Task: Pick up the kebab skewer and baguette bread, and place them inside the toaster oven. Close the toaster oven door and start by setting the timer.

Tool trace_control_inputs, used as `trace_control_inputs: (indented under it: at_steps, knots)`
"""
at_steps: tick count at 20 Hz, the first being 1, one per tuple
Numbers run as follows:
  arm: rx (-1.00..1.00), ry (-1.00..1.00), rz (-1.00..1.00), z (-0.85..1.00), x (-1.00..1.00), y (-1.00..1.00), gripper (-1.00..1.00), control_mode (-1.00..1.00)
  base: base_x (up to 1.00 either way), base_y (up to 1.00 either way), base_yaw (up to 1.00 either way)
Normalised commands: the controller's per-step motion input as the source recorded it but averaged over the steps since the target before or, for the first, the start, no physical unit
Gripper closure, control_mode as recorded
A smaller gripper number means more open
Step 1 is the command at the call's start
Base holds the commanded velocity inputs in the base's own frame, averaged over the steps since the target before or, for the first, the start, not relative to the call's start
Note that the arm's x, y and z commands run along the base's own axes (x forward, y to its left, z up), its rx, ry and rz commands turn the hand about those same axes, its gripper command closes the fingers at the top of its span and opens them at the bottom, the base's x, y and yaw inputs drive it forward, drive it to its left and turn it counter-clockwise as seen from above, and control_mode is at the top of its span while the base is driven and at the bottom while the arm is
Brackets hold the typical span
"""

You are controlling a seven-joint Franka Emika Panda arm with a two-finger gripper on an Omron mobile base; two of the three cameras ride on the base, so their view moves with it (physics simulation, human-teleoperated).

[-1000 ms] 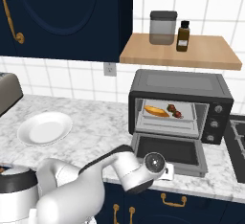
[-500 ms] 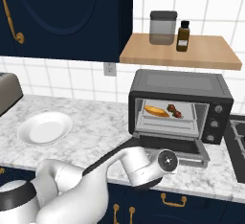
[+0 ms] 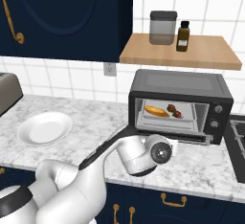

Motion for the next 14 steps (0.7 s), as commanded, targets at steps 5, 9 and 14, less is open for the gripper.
trace_control_inputs:
  at_steps: [5, 9, 14]
  knots:
    - [0.00, 0.00, -0.03, 0.45, 0.91, 0.38, -1.00, -1.00, 0.00, 0.00, 0.00]
    - [0.00, 0.02, -0.01, 0.31, 0.64, 0.12, -1.00, -1.00, 0.00, 0.00, 0.00]
    - [0.00, 0.05, 0.00, 0.22, 0.63, 0.00, -1.00, -1.00, 0.00, 0.00, 0.00]
